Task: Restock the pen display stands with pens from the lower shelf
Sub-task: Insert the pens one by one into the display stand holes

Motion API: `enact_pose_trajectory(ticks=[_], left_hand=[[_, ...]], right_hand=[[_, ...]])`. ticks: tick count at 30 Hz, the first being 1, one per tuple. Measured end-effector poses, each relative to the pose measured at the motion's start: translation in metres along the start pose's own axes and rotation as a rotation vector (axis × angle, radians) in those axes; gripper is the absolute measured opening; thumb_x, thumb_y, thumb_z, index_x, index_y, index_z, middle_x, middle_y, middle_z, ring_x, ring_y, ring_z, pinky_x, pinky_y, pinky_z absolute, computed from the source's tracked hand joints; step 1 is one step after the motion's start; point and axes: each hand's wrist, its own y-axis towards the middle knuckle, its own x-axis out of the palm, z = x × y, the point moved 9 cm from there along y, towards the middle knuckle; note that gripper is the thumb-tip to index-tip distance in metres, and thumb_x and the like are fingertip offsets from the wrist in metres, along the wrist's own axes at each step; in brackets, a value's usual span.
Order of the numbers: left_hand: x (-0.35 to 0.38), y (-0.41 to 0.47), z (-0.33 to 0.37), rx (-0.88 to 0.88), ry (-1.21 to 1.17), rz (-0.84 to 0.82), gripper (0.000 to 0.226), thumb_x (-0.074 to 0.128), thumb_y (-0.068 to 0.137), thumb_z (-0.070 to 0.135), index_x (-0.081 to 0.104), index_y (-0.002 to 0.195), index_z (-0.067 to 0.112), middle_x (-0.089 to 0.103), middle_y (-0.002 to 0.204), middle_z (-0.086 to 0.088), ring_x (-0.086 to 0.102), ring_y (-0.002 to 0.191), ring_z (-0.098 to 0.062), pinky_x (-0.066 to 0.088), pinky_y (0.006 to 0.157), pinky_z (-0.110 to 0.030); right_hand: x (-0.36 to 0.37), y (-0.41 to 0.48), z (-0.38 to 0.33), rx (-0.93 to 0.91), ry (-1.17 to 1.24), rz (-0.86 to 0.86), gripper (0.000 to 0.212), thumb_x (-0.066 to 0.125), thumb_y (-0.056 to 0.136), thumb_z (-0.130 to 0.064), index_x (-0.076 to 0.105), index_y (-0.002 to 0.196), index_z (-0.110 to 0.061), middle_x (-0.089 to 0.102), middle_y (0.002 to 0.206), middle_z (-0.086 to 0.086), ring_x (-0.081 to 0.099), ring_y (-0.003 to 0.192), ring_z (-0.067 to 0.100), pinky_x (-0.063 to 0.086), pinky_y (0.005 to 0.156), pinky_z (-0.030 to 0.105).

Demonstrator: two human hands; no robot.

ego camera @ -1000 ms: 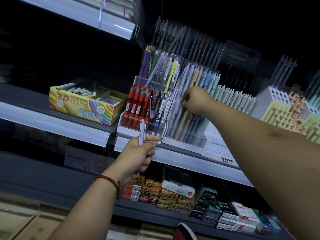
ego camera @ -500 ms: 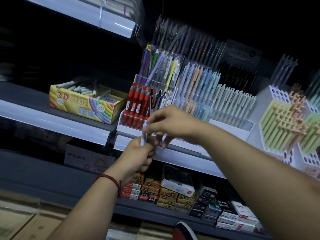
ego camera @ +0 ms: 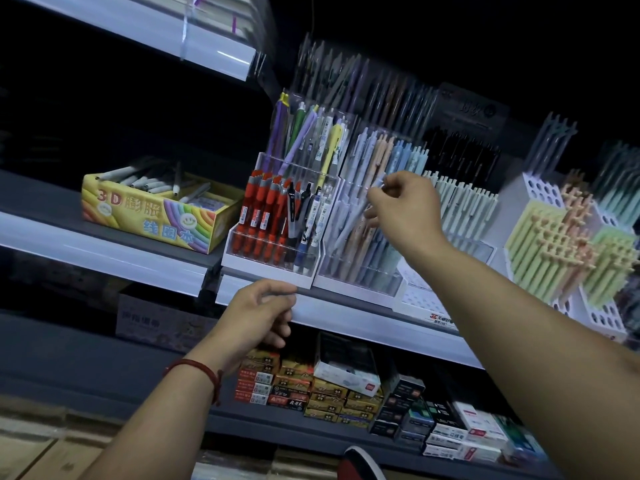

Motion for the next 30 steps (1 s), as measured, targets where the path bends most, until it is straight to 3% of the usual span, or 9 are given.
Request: enact_pose_trajectory(ticks=[4,10,12,14,22,25,30], left_hand=[[0.003,-0.001,0.001,-0.001,0.01,-0.007,0.016,0.062,0.102,0.012,0.067,0.117,0.012,0.064,0.068,-0.002,0.062,0.058,-0.018,0.054,0.051,-0.03],[0.001,-0.002,0.0,-0.011,0.008,-0.008,0.015,0.061,0.102,0.011,0.067,0.116,0.013,0.065,0.067,-0.001,0.062,0.057,-0.017,0.053,0.05,-0.028],[0.001,-0.001,-0.001,-0.012,0.013,-0.01,0.015,0.061,0.103,0.011,0.067,0.116,0.012,0.065,0.067,-0.001,0.061,0.057,-0.017,0.052,0.05,-0.027],[0.001,-0.001,-0.001,-0.015,0.028,-0.012,0.015,0.06,0.103,0.011,0.067,0.117,0.013,0.065,0.067,-0.001,0.061,0.057,-0.017,0.052,0.049,-0.027],[-0.008,-0.012,0.008,-0.026,0.197,0.002,0.014,0.06,0.103,0.012,0.066,0.116,0.014,0.064,0.075,-0.005,0.061,0.062,-0.019,0.053,0.054,-0.03],[-0.017,-0.02,0.019,-0.008,0.284,0.037,0.013,0.061,0.102,0.013,0.067,0.113,0.015,0.065,0.076,-0.006,0.06,0.064,-0.019,0.052,0.057,-0.031],[-0.028,-0.046,0.031,0.043,0.491,0.046,0.012,0.062,0.101,0.014,0.067,0.11,0.019,0.064,0.072,0.0,0.064,0.066,-0.014,0.053,0.065,-0.029]], right_hand=[[0.017,0.008,0.014,-0.004,-0.098,-0.03,0.016,0.06,0.097,-0.013,0.062,0.096,0.003,0.068,0.087,0.028,0.07,0.083,0.044,0.058,0.077,0.059],[0.046,0.011,0.027,0.022,-0.21,-0.184,0.023,0.059,0.097,-0.006,0.062,0.093,0.017,0.068,0.081,0.032,0.073,0.074,0.039,0.061,0.074,0.053],[0.05,0.014,0.025,0.006,-0.256,-0.217,0.028,0.058,0.098,-0.004,0.056,0.076,0.014,0.068,0.074,0.032,0.074,0.065,0.032,0.062,0.07,0.05],[0.054,0.017,0.024,0.024,-0.275,-0.25,0.036,0.057,0.101,-0.003,0.047,0.066,-0.002,0.065,0.067,0.029,0.074,0.057,0.026,0.063,0.065,0.048],[0.058,0.019,0.027,0.119,-0.238,-0.329,0.027,0.059,0.102,-0.009,0.061,0.078,0.003,0.071,0.068,0.027,0.076,0.06,0.028,0.064,0.073,0.047],[0.068,0.016,0.029,0.127,-0.246,-0.396,0.026,0.057,0.103,-0.01,0.065,0.096,0.014,0.072,0.069,0.027,0.076,0.059,0.027,0.064,0.073,0.047],[0.069,0.014,0.031,0.12,-0.223,-0.378,0.022,0.055,0.104,-0.01,0.064,0.094,0.007,0.072,0.07,0.025,0.074,0.055,0.022,0.064,0.068,0.045]])
